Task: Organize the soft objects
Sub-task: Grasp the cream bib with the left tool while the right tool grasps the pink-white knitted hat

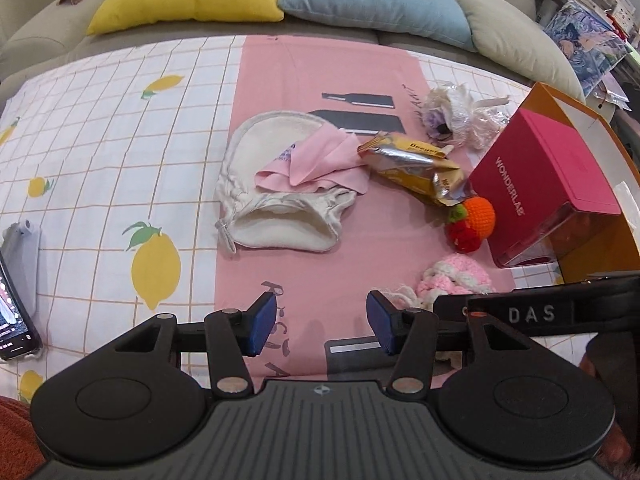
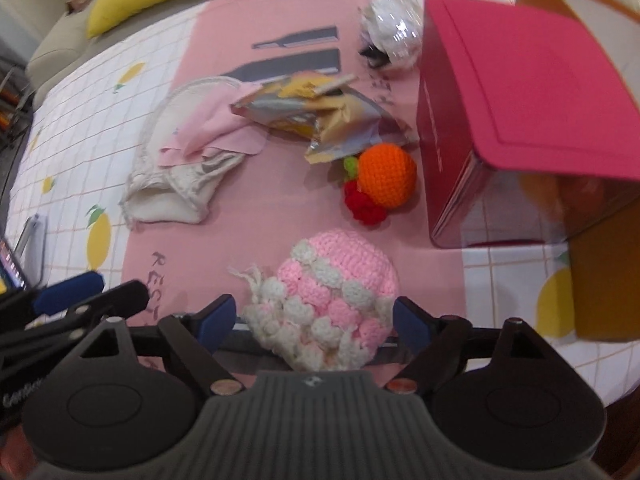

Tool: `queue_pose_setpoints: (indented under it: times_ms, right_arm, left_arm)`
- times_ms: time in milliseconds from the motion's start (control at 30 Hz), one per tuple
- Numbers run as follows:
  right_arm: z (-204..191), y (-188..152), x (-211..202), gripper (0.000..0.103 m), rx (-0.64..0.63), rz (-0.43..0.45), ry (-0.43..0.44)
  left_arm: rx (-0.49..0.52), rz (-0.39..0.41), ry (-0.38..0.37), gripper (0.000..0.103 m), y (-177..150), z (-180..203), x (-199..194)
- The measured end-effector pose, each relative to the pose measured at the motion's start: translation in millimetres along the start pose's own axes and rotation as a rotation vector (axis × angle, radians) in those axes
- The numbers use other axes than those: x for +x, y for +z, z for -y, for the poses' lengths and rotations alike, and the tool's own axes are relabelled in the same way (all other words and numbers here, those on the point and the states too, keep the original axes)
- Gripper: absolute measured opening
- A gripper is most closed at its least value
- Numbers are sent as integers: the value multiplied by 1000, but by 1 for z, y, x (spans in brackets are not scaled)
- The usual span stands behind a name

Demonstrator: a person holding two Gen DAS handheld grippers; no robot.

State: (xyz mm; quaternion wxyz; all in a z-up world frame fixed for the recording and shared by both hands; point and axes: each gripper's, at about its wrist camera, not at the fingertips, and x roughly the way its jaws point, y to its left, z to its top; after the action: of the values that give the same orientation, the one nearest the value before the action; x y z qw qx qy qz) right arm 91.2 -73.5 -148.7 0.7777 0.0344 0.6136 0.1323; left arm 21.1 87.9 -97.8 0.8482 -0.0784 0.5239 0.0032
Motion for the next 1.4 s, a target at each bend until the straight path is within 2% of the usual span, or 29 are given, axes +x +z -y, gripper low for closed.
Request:
queue_pose_setpoints:
  times_ms: [300,333,433,533,733,900,1067,1267,1400]
  right_arm:
    - [-7,9,26,84,-37,-36,-52]
    - [-8,9,27,76,-44,-40,-59]
    - [-10,8,30,68,-81,-45,-79]
    - [-12,6,29,52,-113,-37,-67]
    - [-20,3,22,33,-189,-30,-42]
    - [-37,5,-1,33,-319,80,0]
    - [-54,26,-1,33,-399,159,11]
    - [-67,55,21,33,-429,182,14]
    - [-71,59,32,33,-424,152,2]
  left_arm:
    - [1,-4,8,62,4,-5,12]
    - [4,-2,9,62,4,-5,12]
    - [13,4,9,66,5,-4,14]
    - [10,8,8,70,6,-5,15]
    - [-3,17,10,75,7,-8,14]
    - [-61,63,6,85,16,-21,12]
    - [-173,120,15,87,32,-45,18]
    - [-253,126,26,88,49,-62,48]
    - [-305,111,13,87,49,-70,69]
